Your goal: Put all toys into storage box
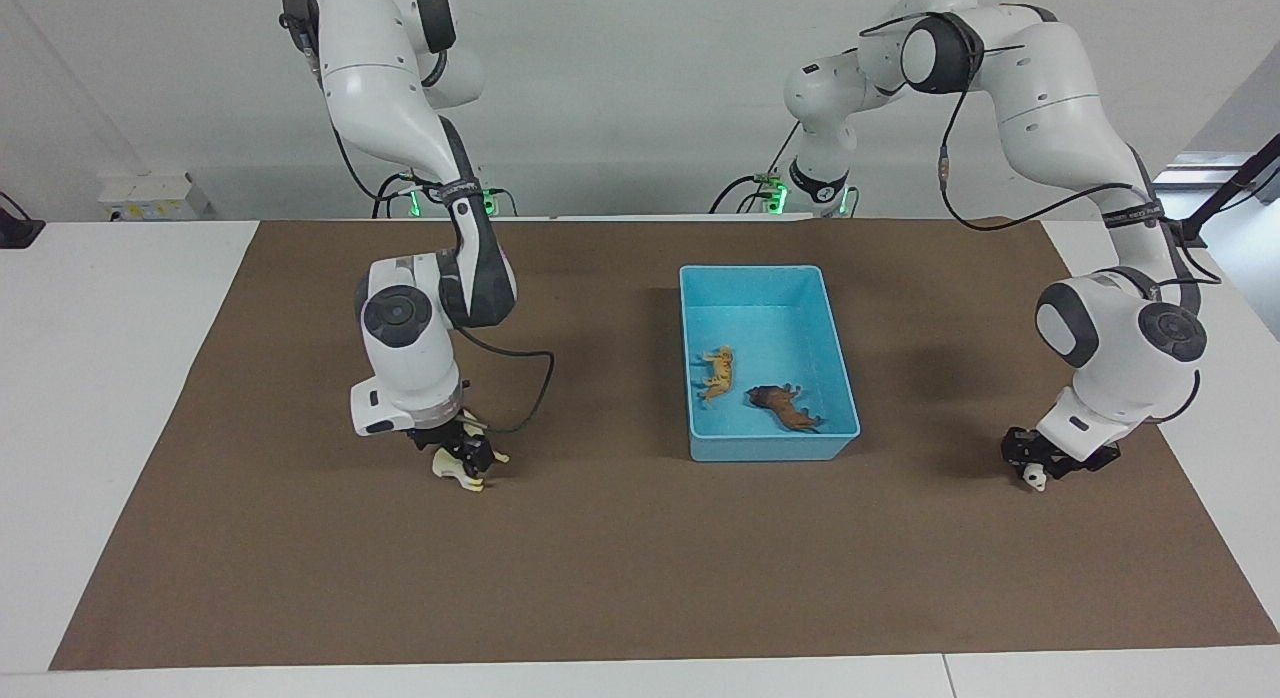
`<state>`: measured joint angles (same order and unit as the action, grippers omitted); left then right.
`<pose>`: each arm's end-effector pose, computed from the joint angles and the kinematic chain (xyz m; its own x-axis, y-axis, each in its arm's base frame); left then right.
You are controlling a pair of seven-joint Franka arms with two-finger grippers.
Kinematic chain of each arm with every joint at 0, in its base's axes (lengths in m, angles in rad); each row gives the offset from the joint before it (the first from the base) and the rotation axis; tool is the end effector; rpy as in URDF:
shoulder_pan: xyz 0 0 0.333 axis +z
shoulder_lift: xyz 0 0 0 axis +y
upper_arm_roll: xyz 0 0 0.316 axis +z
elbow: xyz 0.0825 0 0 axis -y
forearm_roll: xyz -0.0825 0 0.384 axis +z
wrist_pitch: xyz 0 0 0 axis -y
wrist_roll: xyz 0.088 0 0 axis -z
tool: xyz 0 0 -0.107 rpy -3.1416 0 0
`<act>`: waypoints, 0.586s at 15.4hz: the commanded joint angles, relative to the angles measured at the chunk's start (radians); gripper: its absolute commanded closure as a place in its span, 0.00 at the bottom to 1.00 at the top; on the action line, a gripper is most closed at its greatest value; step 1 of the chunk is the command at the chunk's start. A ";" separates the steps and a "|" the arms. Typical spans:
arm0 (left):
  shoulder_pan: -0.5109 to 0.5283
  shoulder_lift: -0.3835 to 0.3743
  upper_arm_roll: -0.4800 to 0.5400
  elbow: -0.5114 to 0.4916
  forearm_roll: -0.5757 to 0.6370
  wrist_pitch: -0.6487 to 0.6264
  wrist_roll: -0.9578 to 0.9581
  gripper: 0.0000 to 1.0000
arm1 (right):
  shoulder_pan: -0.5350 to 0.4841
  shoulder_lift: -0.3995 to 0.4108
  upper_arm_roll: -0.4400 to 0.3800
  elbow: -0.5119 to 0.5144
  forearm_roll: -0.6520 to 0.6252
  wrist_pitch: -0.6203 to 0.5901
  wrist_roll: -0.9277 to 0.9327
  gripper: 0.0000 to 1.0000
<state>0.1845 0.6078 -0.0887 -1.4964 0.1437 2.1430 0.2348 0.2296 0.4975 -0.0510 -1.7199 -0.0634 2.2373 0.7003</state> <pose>0.7081 0.0848 0.3190 0.9802 -0.1970 0.0216 -0.1947 -0.9776 -0.0804 0.6587 0.1204 0.3011 0.8875 -0.4566 0.0624 -0.4595 -0.8870 0.0453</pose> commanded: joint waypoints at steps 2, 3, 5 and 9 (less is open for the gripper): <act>-0.099 -0.066 0.010 0.067 0.007 -0.184 -0.253 1.00 | -0.016 -0.019 0.006 -0.070 0.011 0.079 -0.031 0.00; -0.102 -0.098 0.004 0.065 0.002 -0.201 -0.277 1.00 | -0.015 -0.023 0.006 -0.104 0.011 0.123 -0.041 0.00; -0.126 -0.169 0.004 0.042 -0.039 -0.242 -0.328 1.00 | -0.018 -0.030 0.006 -0.141 0.011 0.182 -0.044 0.63; -0.255 -0.227 0.004 0.038 -0.044 -0.376 -0.533 1.00 | -0.013 -0.025 0.006 -0.057 0.008 0.032 -0.067 1.00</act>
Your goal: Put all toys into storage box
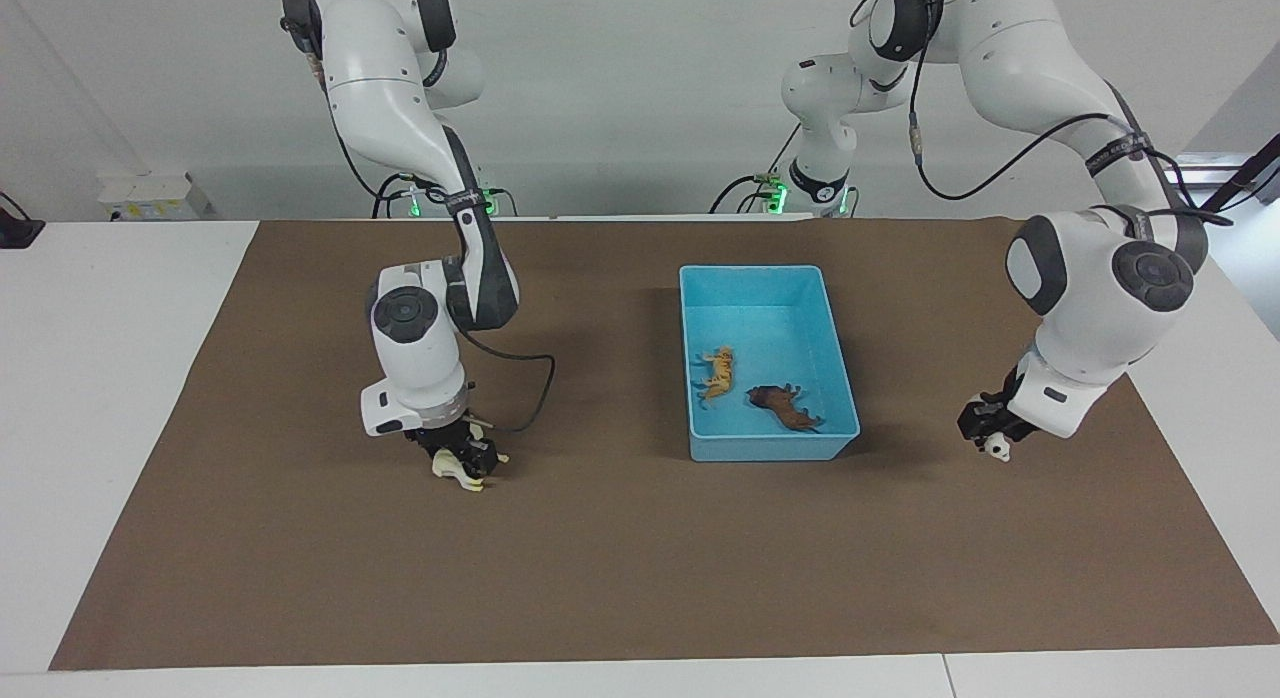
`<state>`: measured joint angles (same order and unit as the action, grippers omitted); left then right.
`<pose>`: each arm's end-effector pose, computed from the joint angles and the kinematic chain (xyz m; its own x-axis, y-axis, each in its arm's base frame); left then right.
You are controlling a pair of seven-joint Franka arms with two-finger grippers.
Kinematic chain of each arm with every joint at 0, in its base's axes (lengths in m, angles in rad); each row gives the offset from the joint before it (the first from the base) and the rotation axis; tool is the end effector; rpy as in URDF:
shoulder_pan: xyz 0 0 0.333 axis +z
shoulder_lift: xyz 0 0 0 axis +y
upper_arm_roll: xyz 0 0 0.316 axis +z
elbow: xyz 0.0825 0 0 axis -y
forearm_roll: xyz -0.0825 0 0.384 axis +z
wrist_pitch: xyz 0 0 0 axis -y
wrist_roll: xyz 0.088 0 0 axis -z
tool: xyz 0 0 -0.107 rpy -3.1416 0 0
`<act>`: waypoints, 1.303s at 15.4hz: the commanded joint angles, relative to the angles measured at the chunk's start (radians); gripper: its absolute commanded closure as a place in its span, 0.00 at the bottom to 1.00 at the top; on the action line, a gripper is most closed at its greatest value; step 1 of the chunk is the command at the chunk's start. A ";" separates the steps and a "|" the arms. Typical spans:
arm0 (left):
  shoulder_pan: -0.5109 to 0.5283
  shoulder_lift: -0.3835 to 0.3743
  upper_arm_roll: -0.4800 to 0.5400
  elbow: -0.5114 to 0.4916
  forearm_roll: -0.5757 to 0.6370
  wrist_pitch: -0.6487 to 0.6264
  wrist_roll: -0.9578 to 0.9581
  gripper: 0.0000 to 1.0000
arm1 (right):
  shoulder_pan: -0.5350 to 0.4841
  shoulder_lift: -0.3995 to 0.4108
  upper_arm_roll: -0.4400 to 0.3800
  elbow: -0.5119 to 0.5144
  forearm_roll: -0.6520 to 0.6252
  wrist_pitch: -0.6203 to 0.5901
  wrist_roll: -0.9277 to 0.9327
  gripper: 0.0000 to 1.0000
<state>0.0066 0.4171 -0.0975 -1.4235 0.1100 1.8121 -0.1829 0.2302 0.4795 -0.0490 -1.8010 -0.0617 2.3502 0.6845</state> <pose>0.6792 -0.0422 0.4574 0.9973 0.0725 -0.0145 0.0713 -0.9950 -0.0704 0.6482 0.1205 0.2874 0.8942 -0.4371 0.0966 -0.4400 -0.8979 0.0107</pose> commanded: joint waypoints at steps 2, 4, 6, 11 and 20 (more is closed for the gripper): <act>-0.151 -0.047 0.013 -0.041 -0.010 -0.053 -0.247 1.00 | -0.006 -0.006 0.006 0.093 0.008 -0.168 -0.071 1.00; -0.209 -0.060 0.013 -0.069 -0.010 -0.042 -0.352 1.00 | -0.006 -0.004 0.009 0.164 0.007 -0.251 -0.071 1.00; -0.246 -0.064 0.013 -0.086 -0.010 -0.034 -0.418 1.00 | -0.006 -0.010 0.015 0.259 0.010 -0.375 -0.074 1.00; -0.304 -0.115 0.016 -0.205 -0.010 0.042 -0.507 0.00 | -0.005 -0.033 0.061 0.477 0.017 -0.667 -0.065 1.00; -0.203 -0.110 0.019 -0.203 -0.007 0.118 -0.387 0.00 | 0.245 -0.022 0.086 0.660 0.010 -0.746 0.318 1.00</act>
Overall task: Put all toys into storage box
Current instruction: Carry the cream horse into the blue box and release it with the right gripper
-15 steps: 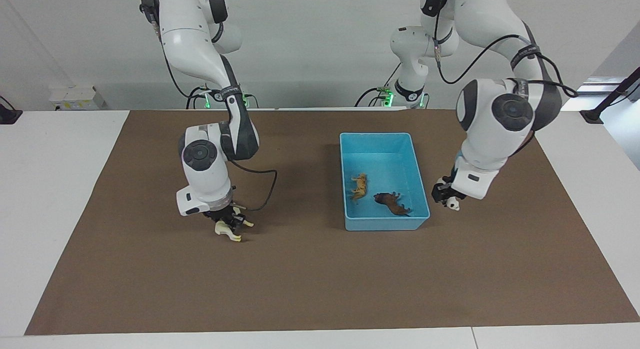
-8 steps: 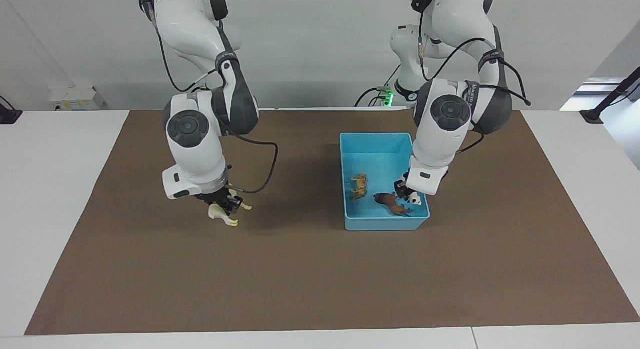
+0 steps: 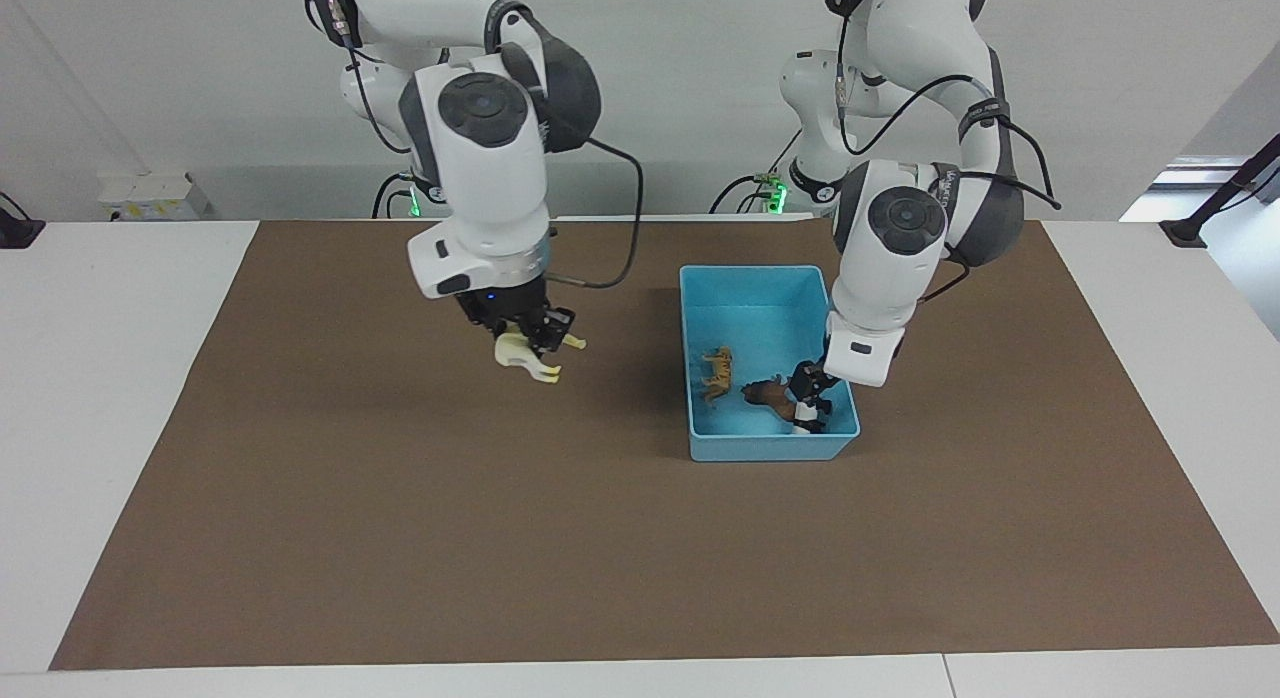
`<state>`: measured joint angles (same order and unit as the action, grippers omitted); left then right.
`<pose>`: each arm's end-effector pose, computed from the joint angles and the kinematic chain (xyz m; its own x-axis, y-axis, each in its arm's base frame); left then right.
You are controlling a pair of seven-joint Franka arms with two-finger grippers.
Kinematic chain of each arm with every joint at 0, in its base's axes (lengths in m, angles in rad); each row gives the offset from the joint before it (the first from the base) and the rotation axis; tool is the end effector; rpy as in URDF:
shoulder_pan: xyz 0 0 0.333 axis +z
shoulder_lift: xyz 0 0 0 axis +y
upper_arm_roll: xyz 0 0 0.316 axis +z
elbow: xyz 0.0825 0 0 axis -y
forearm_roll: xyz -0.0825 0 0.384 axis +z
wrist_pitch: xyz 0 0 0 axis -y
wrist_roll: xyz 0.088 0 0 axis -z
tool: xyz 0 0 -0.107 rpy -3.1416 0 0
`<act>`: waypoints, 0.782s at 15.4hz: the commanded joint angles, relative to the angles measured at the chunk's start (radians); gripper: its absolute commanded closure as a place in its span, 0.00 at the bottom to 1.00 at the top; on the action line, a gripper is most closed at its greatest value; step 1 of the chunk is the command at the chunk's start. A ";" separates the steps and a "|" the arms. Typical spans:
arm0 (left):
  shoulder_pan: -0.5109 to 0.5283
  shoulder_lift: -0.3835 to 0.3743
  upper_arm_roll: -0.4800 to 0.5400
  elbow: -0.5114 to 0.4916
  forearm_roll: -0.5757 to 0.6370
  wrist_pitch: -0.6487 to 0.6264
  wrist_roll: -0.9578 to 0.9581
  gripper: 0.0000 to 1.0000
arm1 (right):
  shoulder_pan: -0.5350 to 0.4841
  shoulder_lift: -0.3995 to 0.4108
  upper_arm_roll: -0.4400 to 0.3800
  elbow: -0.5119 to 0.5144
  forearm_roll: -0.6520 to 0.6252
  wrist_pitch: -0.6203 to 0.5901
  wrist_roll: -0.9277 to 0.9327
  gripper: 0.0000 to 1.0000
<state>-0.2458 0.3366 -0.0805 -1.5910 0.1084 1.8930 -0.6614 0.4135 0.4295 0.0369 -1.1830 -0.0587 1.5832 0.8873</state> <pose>0.6249 -0.1970 0.4380 0.9545 0.2977 0.0189 0.2982 -0.9511 -0.0803 0.6159 0.2848 0.5431 0.9055 -0.4241 0.0152 -0.4243 -0.9041 0.0499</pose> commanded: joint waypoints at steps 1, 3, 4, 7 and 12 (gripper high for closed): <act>0.083 -0.031 0.002 -0.020 -0.007 0.035 0.155 0.00 | 0.091 0.028 0.000 0.045 0.008 0.047 0.172 1.00; 0.146 -0.041 0.002 -0.006 -0.006 0.015 0.312 0.00 | 0.143 0.028 0.004 0.045 0.049 0.115 0.281 1.00; 0.170 -0.056 0.004 -0.007 -0.006 0.000 0.397 0.00 | 0.171 0.029 0.003 0.045 0.071 0.148 0.330 1.00; 0.226 -0.114 0.005 -0.007 -0.007 -0.047 0.511 0.00 | 0.232 0.037 0.005 0.040 0.100 0.231 0.381 1.00; 0.247 -0.192 0.005 -0.018 -0.012 -0.127 0.569 0.00 | 0.332 0.196 0.003 0.034 0.114 0.460 0.435 1.00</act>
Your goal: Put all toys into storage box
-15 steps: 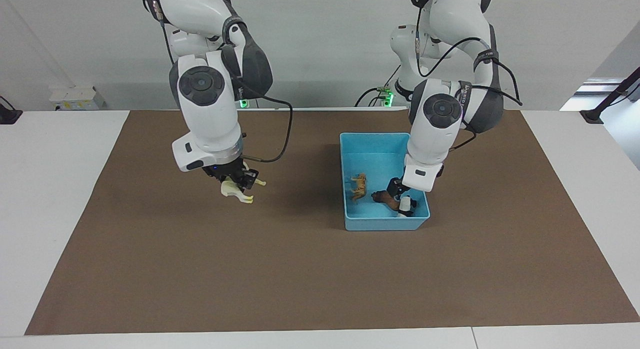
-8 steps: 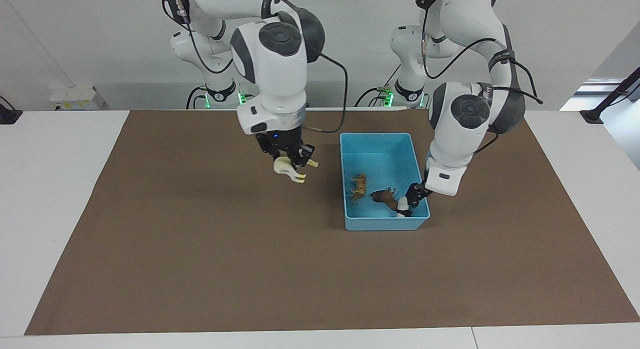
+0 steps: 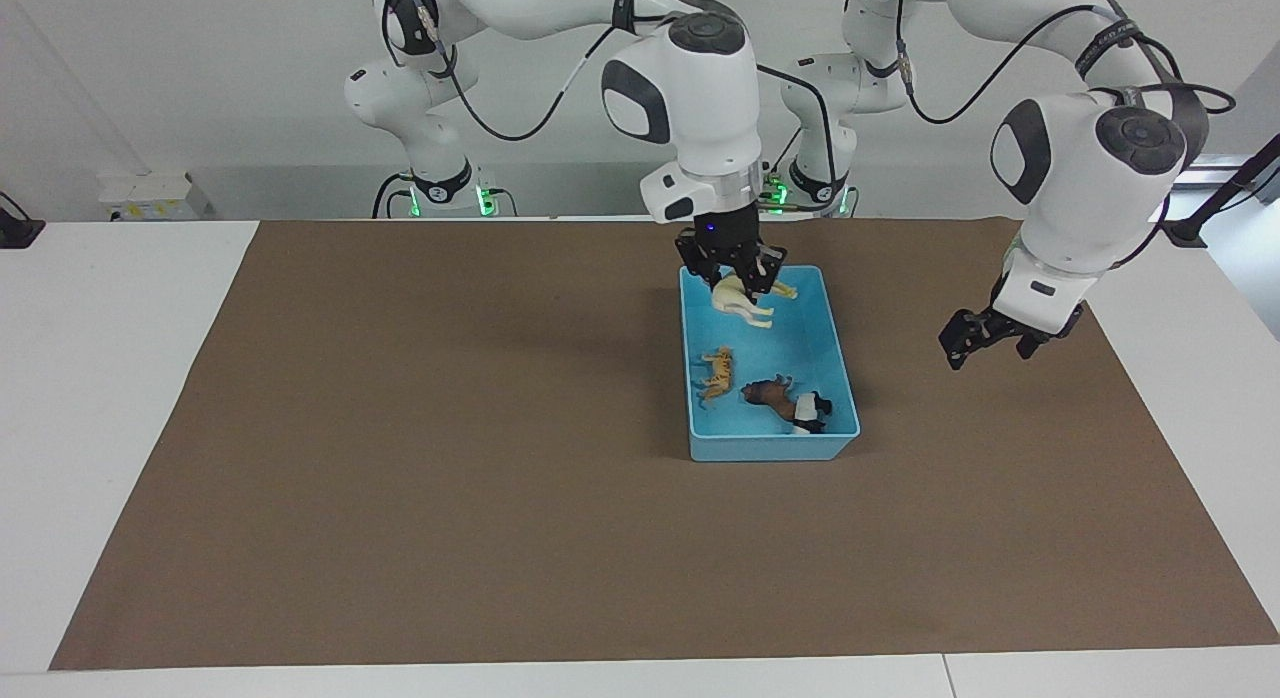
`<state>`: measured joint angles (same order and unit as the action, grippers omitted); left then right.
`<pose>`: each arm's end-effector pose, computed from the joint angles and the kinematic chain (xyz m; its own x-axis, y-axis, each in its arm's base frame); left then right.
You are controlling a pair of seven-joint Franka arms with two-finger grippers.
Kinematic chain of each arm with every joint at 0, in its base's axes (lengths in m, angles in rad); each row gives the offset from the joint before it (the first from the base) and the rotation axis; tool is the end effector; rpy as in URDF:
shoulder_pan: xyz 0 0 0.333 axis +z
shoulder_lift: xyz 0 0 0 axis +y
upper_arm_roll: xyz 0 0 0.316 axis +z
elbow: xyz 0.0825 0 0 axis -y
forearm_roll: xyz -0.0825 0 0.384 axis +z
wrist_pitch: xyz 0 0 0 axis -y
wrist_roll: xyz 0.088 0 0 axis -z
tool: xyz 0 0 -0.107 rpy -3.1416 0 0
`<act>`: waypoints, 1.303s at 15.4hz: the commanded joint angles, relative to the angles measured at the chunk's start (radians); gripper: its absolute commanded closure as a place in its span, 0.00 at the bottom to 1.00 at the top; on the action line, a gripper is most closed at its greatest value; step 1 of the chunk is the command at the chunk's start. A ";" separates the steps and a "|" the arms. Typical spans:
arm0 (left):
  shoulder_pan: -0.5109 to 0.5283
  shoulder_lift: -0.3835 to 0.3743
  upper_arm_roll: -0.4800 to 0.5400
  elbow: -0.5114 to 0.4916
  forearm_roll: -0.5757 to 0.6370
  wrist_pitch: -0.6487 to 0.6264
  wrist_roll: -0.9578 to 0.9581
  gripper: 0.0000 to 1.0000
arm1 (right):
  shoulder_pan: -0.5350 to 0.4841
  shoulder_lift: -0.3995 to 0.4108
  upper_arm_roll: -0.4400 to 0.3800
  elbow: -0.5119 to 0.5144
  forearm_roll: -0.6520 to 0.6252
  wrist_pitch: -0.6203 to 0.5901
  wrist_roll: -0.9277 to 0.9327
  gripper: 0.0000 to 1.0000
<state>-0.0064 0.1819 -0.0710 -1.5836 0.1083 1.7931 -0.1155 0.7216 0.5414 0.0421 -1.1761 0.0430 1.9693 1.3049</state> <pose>0.6210 -0.0357 0.5316 0.9992 0.0153 0.0377 0.0187 -0.9958 -0.0895 0.5363 0.5060 0.5054 0.8461 -0.5329 0.0034 -0.5143 -0.8182 -0.2569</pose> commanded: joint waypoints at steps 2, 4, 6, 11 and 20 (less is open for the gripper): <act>-0.001 -0.048 -0.004 -0.030 -0.038 -0.043 0.017 0.00 | 0.027 0.103 -0.001 -0.002 0.018 0.124 0.019 1.00; -0.004 -0.067 -0.004 -0.048 -0.038 -0.057 0.017 0.00 | 0.027 0.100 -0.002 -0.004 0.017 0.099 0.028 0.00; -0.004 -0.074 -0.004 -0.064 -0.038 -0.063 0.017 0.00 | 0.022 0.101 -0.002 0.003 0.014 0.066 0.040 0.00; 0.008 -0.117 -0.004 -0.084 -0.036 -0.133 0.031 0.00 | -0.007 0.051 -0.030 0.004 -0.026 0.008 0.057 0.00; 0.009 -0.199 -0.004 -0.164 -0.038 -0.127 0.059 0.00 | -0.466 -0.147 -0.041 -0.137 0.034 -0.072 -0.485 0.00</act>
<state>-0.0055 0.0069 -0.0753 -1.7323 0.0859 1.6610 -0.0781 0.3381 0.4377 -0.0157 -1.2301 0.0621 1.9030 0.9940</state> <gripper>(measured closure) 0.000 0.000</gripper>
